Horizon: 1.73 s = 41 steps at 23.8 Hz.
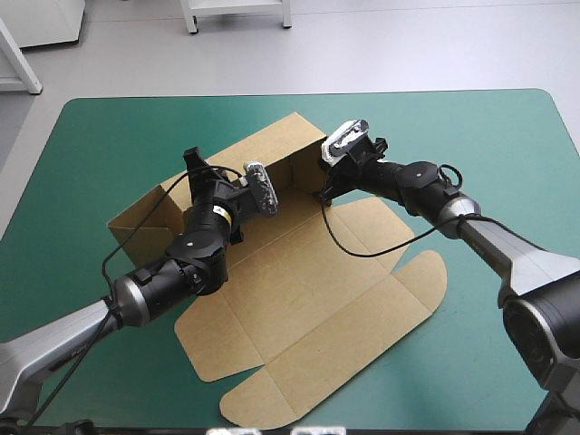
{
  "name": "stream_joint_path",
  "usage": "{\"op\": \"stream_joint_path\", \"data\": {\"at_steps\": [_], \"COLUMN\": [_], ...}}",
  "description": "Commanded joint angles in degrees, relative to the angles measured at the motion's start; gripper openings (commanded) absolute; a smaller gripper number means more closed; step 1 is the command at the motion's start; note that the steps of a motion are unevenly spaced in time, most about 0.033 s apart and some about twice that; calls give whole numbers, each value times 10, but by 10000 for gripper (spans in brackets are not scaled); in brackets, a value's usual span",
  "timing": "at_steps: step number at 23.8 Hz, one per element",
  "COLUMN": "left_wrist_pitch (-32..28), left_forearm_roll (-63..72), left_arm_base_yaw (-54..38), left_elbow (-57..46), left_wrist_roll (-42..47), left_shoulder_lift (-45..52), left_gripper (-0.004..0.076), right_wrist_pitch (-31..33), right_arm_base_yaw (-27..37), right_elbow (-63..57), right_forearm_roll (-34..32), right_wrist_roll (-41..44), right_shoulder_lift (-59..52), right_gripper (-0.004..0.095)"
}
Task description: Fold the box
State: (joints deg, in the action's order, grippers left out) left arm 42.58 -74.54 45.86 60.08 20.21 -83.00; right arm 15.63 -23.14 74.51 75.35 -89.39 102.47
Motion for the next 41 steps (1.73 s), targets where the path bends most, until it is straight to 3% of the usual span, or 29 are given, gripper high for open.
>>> {"op": "stream_joint_path", "data": {"at_steps": [1, 7, 11, 13, 15, 17, 19, 26, 34, 36, 38, 39, 41], "left_wrist_pitch": [-31, -31, -42, -59, -68, -66, -67, -41, 85, 128, 149, 152, 153], "left_forearm_roll": [-16, -13, -12, -12, -1, 7, 10, 13, 17, 31, 78, 119, 176], "left_arm_base_yaw": [4, 4, 4, 4, 5, 5, 5, 55, 159, 193, 211, 213, 211], "left_elbow": [15, 15, 15, 15, 15, 15, 15, 15, 15, 16, 26, 34, 52], "left_wrist_roll": [9, 10, 9, 9, 9, 10, 12, 18, 72, 75, 75, 73, 56], "left_shoulder_lift": [19, 19, 19, 20, 20, 20, 24, 38, 68, 81, 93, 101, 114], "left_gripper": [-8, -8, 7, 101, 279, 385, 410, 410, 399, 311, 139, 7, -2], "right_wrist_pitch": [35, 39, 37, 34, 34, 34, 34, 28, 23, 22, 20, 20, 23], "right_arm_base_yaw": [-13, -13, -13, -13, -13, -13, -13, -13, -13, -13, -13, -13, -13], "right_elbow": [18, 18, 18, 19, 22, 22, 22, 22, 22, 22, 24, 30, 41], "right_forearm_roll": [14, 15, -31, -75, -86, -87, -88, -89, -112, -146, -190, -220, -274], "right_wrist_roll": [-16, 7, 65, 110, 129, 135, 136, 148, 183, 215, 256, 286, 352], "right_shoulder_lift": [-22, -23, -24, -24, -24, -24, -24, -24, -24, -25, -29, -32, -40], "right_gripper": [-13, -13, -13, -13, -13, -13, -13, -13, -13, -13, -13, -13, -13]}}
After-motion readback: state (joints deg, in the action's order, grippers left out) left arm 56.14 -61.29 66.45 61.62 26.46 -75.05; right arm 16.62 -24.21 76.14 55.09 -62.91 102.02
